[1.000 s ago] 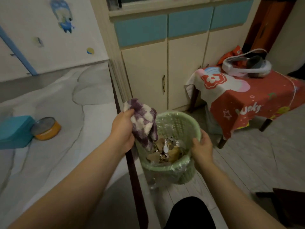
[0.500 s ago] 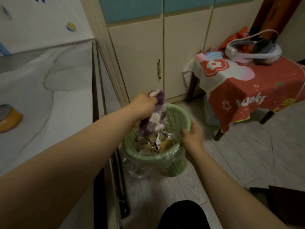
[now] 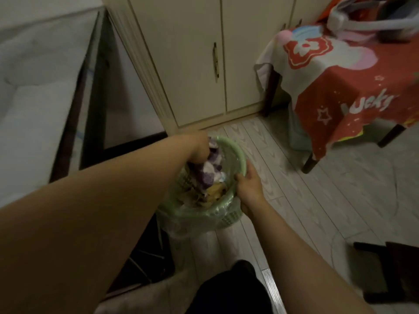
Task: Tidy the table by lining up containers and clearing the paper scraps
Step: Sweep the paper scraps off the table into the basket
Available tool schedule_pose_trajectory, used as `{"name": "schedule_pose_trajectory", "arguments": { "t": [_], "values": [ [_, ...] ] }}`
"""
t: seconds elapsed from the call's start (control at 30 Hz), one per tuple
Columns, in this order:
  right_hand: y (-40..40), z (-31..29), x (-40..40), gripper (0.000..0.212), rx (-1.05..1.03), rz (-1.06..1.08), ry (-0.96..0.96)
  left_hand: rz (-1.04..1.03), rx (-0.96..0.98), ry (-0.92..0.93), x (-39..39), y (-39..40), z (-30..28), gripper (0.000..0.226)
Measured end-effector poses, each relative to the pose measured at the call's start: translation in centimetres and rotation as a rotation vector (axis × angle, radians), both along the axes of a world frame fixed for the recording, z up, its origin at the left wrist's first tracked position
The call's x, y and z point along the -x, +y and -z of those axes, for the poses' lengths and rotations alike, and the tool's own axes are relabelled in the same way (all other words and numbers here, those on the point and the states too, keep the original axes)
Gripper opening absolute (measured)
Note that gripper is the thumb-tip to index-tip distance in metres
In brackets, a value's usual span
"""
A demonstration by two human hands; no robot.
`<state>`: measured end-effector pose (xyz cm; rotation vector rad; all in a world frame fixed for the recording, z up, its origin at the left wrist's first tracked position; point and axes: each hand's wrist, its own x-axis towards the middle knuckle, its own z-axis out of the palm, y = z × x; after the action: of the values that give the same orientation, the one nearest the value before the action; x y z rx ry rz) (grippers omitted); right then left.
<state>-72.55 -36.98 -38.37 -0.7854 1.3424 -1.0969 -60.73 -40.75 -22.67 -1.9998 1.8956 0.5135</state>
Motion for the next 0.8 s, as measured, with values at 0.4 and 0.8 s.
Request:
{"name": "schedule_pose_trajectory", "arguments": {
  "t": [0.4,0.8],
  "values": [
    [-0.7,8.7,0.3,0.049,-0.076,-0.004,0.007,-0.083,-0.061,0.016,-1.2,-0.5,7.6,0.054],
    [0.1,12.6,1.5,0.046,-0.160,-0.033,-0.019,-0.118,-0.055,0.047,-2.9,-0.8,9.7,0.046]
  ]
}}
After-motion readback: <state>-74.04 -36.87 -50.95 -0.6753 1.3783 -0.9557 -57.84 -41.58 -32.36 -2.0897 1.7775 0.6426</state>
